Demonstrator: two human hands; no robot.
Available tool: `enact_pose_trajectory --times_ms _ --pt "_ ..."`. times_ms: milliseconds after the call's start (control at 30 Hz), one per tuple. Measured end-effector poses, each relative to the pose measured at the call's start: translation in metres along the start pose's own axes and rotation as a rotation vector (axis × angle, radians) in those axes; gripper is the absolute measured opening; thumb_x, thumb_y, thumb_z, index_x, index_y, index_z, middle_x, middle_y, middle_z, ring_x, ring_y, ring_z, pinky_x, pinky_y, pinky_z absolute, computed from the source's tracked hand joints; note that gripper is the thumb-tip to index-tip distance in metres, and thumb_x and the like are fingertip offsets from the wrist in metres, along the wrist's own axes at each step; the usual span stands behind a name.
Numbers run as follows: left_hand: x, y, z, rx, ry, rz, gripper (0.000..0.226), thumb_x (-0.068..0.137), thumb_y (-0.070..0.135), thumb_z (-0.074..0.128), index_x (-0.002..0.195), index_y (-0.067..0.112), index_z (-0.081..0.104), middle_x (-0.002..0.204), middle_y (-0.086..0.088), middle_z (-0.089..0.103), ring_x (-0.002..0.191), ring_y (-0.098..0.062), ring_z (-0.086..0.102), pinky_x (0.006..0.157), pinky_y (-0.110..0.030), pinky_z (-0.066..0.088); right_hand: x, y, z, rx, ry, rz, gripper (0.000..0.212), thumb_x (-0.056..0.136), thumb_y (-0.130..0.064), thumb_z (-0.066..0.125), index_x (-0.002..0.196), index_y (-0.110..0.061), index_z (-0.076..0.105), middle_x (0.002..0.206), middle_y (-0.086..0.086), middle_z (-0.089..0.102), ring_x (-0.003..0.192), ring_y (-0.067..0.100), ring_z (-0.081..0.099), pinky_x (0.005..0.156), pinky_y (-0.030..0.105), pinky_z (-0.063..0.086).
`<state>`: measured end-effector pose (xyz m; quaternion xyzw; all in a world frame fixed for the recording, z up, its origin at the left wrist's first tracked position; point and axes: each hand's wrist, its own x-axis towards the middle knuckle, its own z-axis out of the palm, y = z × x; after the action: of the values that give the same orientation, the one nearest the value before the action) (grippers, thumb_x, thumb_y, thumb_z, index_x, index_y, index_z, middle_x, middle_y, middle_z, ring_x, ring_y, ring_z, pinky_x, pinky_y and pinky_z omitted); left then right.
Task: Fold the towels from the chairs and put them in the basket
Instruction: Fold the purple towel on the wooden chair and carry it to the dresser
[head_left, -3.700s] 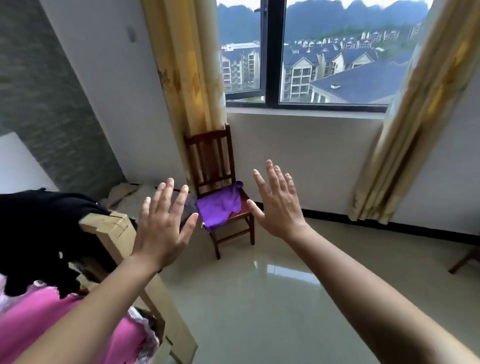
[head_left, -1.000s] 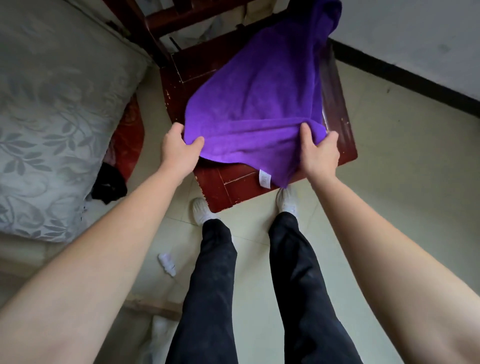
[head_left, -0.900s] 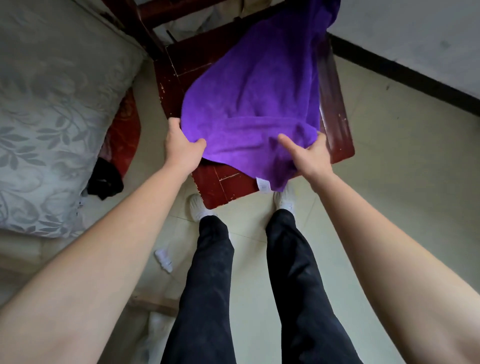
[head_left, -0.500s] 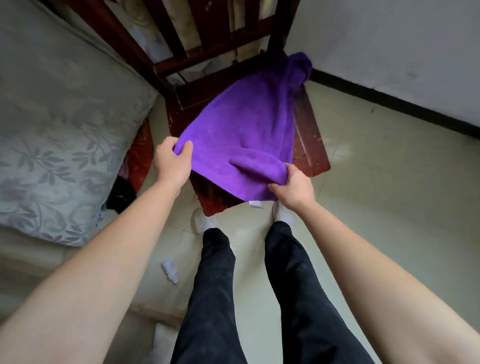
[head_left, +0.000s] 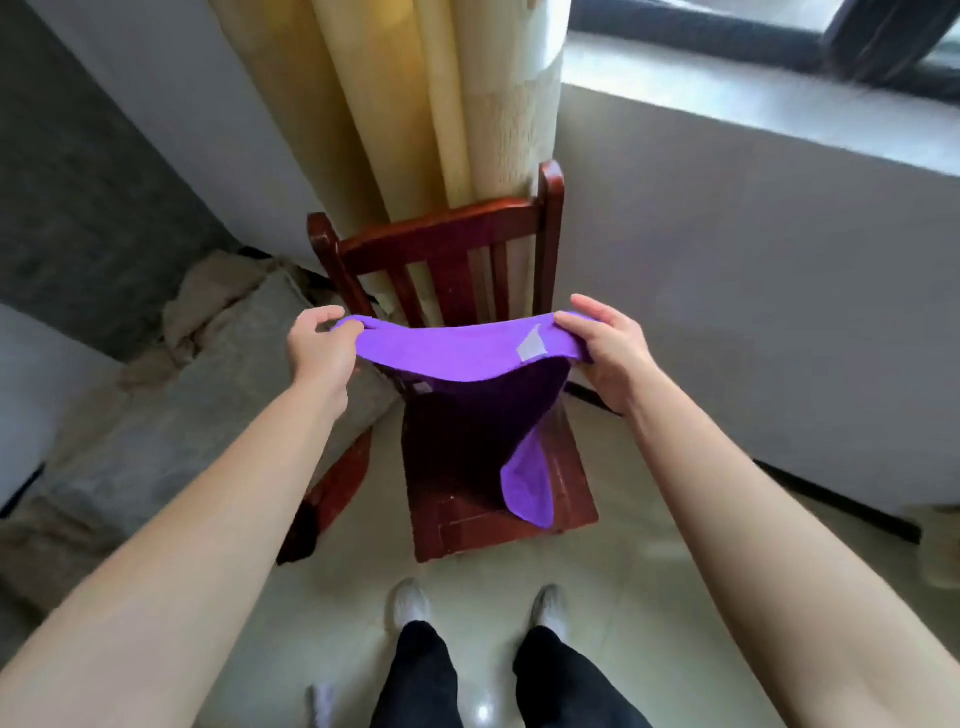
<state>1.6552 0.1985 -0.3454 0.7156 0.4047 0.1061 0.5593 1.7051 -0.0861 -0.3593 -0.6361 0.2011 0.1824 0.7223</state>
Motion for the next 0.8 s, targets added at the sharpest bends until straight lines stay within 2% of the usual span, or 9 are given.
enact_pose_trajectory --times_ms 133,233,367,467,533,600,633,733,800 --pt "-0.032 0.05 -0.022 -0.116 -0.002 0.065 0.015 0.089 0.011 0.058 0.094 0.022 0.067 0.096 -0.006 0.066 0.069 -0.016 0.059 0.048 -0.023 0.046 -0.025 -0.054 -0.001 0.121 -0.036 -0.083 0.041 0.085 -0.005 0.072 0.124 -0.013 0.065 0.095 0.008 0.07 0.072 0.012 0.062 0.059 0.023 0.046" --pt "-0.056 0.074 -0.04 -0.189 0.036 0.125 0.016 0.091 0.01 0.059 0.101 0.017 0.068 0.096 -0.005 0.065 0.068 -0.011 0.059 0.051 -0.022 0.049 -0.051 -0.08 -0.002 0.057 -0.046 -0.205 0.037 0.085 -0.007 0.07 0.12 -0.019 0.068 0.1 0.004 0.068 0.074 0.013 0.059 0.061 0.025 0.042" --pt "-0.087 0.09 -0.067 -0.221 0.013 0.209 0.034 0.087 0.007 0.061 0.12 0.013 0.066 0.106 -0.006 0.064 0.07 -0.011 0.058 0.055 -0.023 0.051 -0.101 -0.094 -0.005 -0.012 -0.018 -0.344 0.031 0.09 -0.006 0.066 0.119 -0.018 0.067 0.095 0.001 0.065 0.068 0.008 0.057 0.05 0.018 0.046" --pt "-0.115 0.094 -0.093 -0.23 -0.114 0.257 0.052 0.083 0.003 0.056 0.134 0.014 0.057 0.103 -0.001 0.061 0.078 -0.011 0.057 0.068 -0.028 0.054 -0.138 -0.099 -0.01 -0.04 0.029 -0.396 0.03 0.091 -0.002 0.062 0.119 -0.009 0.068 0.096 0.007 0.066 0.071 0.01 0.059 0.058 0.018 0.051" --pt "-0.131 0.091 -0.113 -0.175 -0.175 0.321 0.06 0.082 -0.002 0.053 0.14 0.014 0.05 0.104 0.002 0.061 0.086 -0.014 0.06 0.083 -0.034 0.054 -0.163 -0.102 -0.014 -0.029 0.025 -0.397 0.038 0.088 0.009 0.048 0.119 -0.004 0.067 0.102 0.01 0.065 0.079 0.013 0.061 0.074 0.023 0.056" --pt "-0.143 0.083 -0.134 -0.072 -0.157 0.44 0.06 0.081 -0.004 0.052 0.139 0.013 0.051 0.117 -0.002 0.064 0.102 -0.022 0.064 0.097 -0.037 0.052 -0.189 -0.098 -0.018 -0.112 -0.005 -0.464 0.052 0.084 0.018 0.041 0.129 -0.001 0.061 0.109 0.009 0.063 0.095 0.017 0.061 0.093 0.029 0.055" --pt "-0.147 0.079 -0.142 -0.038 -0.121 0.496 0.056 0.082 -0.003 0.054 0.135 0.012 0.056 0.121 -0.003 0.065 0.108 -0.022 0.063 0.1 -0.036 0.051 -0.199 -0.094 -0.019 -0.214 0.0 -0.526 0.055 0.084 0.02 0.044 0.133 -0.001 0.058 0.112 0.007 0.063 0.1 0.017 0.06 0.095 0.024 0.053" --pt "-0.164 0.068 -0.164 -0.042 -0.016 0.602 0.028 0.09 0.009 0.06 0.118 0.008 0.068 0.11 -0.001 0.068 0.098 -0.012 0.063 0.082 -0.013 0.048 -0.229 -0.076 -0.019 -0.534 0.12 -0.735 0.052 0.084 0.012 0.056 0.132 -0.005 0.062 0.115 0.004 0.069 0.103 0.01 0.062 0.087 0.004 0.044" --pt "-0.174 0.062 -0.173 -0.077 0.019 0.625 0.02 0.094 0.018 0.06 0.106 0.009 0.072 0.098 -0.002 0.072 0.087 -0.01 0.064 0.073 -0.015 0.05 -0.244 -0.065 -0.02 -0.603 0.235 -0.815 0.046 0.082 0.005 0.057 0.124 -0.01 0.069 0.115 0.003 0.073 0.101 0.007 0.063 0.091 0.006 0.041"
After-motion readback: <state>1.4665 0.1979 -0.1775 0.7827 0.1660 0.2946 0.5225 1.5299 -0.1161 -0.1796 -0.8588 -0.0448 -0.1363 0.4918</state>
